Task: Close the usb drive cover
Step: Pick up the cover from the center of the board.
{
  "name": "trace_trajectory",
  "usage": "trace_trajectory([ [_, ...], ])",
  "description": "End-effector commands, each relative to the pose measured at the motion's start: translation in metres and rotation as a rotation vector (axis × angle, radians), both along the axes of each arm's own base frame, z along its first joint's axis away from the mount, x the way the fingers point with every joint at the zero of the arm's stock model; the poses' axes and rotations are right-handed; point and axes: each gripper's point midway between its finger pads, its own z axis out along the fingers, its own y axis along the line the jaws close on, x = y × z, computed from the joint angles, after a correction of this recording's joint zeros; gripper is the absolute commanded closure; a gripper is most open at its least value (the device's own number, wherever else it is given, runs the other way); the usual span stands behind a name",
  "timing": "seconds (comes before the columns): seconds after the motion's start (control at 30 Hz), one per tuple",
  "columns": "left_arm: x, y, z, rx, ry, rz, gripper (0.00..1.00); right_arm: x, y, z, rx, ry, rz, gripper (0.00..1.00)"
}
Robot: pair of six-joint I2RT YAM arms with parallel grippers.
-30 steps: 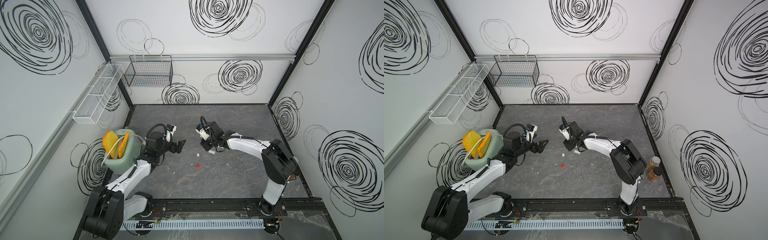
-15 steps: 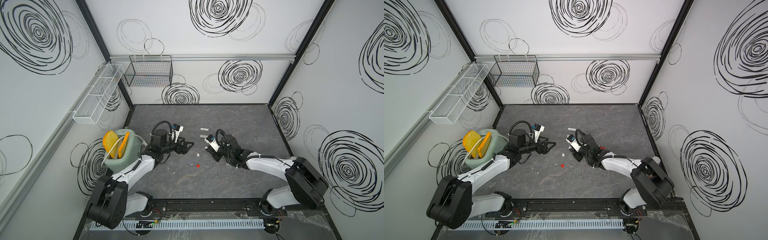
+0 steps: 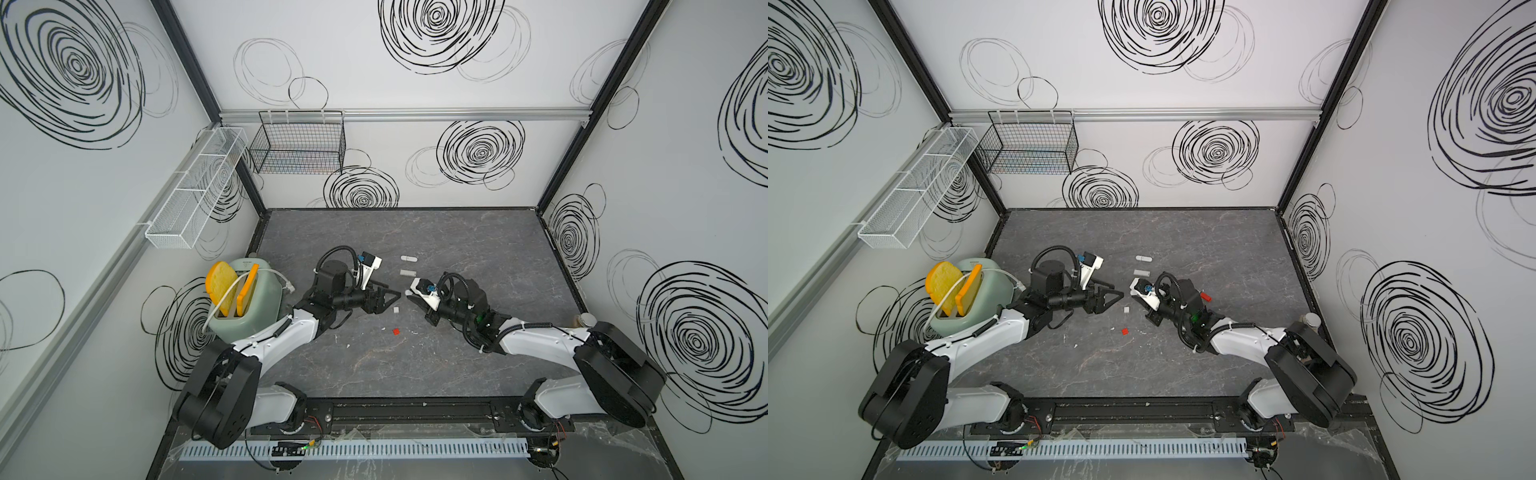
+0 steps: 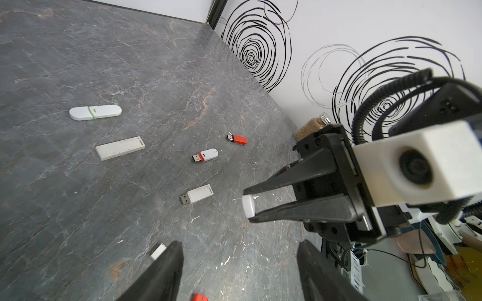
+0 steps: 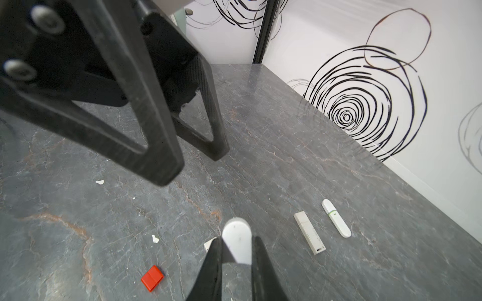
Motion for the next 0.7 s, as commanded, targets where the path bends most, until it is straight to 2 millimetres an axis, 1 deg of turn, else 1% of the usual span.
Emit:
trace_trajectory([
  [0.0,0.006,-0.010,0.019,-0.045,-0.038,-0.018,0.29,0.002,0.013,0.013,0.017,-0.081,0.035,0.95],
  [0.17,0.006,-0.016,0.018,-0.058,0.003,-0.024,0.36,0.005,0.018,0.015,0.018,-0.109,0.044,0.95],
  [0.23,0.006,-0.016,0.018,-0.052,0.022,-0.024,0.39,0.003,0.019,0.015,0.024,-0.111,0.054,0.95],
  [0.47,0.007,-0.017,0.018,-0.052,0.021,-0.020,0.40,-0.001,0.021,0.024,0.045,-0.141,0.068,0.95],
  [0.67,0.011,-0.021,0.018,-0.056,0.044,-0.024,0.46,-0.002,0.027,0.029,0.049,-0.165,0.080,0.95],
])
